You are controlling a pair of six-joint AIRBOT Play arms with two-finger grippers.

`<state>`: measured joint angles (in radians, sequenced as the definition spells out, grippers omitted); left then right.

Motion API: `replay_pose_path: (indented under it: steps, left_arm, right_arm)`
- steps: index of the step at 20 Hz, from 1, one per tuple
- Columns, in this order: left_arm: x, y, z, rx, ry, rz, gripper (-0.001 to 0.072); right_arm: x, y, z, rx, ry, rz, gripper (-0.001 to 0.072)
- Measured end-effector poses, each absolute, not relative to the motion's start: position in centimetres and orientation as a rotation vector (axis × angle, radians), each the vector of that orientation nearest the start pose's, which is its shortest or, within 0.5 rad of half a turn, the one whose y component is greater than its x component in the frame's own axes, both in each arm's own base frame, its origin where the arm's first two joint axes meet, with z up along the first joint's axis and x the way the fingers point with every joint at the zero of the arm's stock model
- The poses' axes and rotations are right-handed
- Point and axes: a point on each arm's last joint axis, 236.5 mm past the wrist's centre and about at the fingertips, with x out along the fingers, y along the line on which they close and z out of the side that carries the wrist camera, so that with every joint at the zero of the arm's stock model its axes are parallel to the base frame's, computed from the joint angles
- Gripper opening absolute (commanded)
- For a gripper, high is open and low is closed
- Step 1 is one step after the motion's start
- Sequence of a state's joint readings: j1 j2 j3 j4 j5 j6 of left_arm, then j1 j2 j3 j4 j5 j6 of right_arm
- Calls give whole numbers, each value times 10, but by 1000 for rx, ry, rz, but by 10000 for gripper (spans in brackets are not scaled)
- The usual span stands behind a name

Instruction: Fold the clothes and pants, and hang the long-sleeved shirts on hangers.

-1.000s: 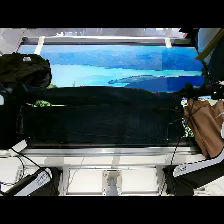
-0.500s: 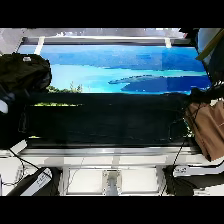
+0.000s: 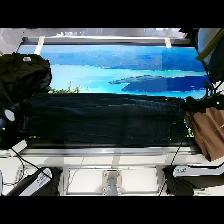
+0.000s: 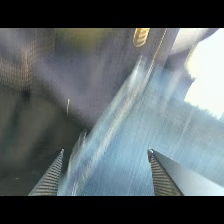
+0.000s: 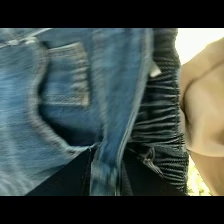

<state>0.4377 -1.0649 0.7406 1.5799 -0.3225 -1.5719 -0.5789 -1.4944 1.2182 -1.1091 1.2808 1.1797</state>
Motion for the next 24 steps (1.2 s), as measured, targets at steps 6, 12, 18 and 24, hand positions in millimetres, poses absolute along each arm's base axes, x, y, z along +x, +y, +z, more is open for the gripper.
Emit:
replay_pose_path:
  steps: [6, 12, 18, 24]
  left_arm:
    - [423, 201, 66, -243, 778, 420, 612]
    - [451, 188, 5, -363, 1047, 346, 590]
    - [475, 180, -51, -426, 1197, 270, 589]
    - [496, 179, -72, -416, 1225, 201, 446]
  right_arm:
    - [393, -134, 0, 484, 1220, 38, 213]
    - [397, -139, 0, 448, 1206, 48, 213]
    - [393, -136, 0, 441, 1221, 67, 213]
    - [392, -133, 0, 454, 1228, 72, 213]
